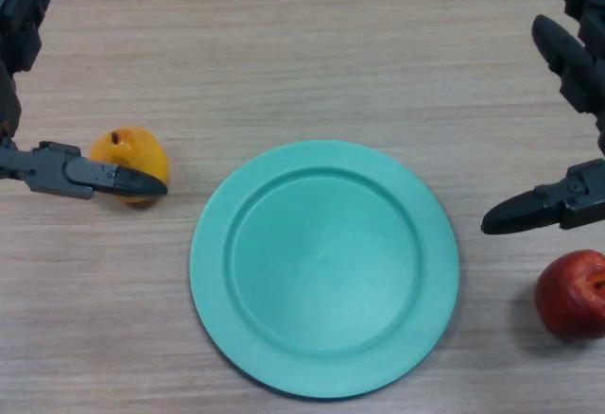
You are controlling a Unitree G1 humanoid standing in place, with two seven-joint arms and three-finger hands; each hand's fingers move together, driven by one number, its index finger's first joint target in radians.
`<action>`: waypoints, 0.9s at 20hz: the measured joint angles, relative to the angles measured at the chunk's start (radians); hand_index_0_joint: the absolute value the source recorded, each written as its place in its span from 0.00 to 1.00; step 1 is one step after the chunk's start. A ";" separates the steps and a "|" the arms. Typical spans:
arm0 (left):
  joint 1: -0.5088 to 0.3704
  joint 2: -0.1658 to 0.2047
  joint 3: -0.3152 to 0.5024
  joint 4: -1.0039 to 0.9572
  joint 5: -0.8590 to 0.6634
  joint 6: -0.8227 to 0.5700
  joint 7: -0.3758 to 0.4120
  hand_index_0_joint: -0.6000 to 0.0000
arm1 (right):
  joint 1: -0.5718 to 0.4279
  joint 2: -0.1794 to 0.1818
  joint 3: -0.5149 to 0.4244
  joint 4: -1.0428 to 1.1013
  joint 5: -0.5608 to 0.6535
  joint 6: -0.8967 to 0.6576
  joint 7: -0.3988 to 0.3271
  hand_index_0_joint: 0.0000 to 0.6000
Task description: Pick up the red apple and place it on the plate
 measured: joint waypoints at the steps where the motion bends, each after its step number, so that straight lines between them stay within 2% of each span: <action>1: 0.003 0.000 -0.001 -0.008 0.000 0.001 0.000 1.00 | 0.005 0.002 0.000 0.000 0.000 0.000 0.005 0.00; 11: 0.006 -0.005 -0.005 -0.036 0.000 0.043 -0.020 1.00 | 0.012 0.011 0.000 -0.002 0.005 0.000 0.004 0.00; 14: 0.010 -0.025 -0.006 -0.074 -0.001 0.070 -0.021 1.00 | 0.012 0.020 0.008 -0.002 0.005 0.000 0.004 0.00; 18: 0.010 -0.025 -0.006 -0.096 -0.061 0.075 -0.055 1.00 | 0.006 0.020 0.001 -0.001 0.006 0.000 0.004 0.00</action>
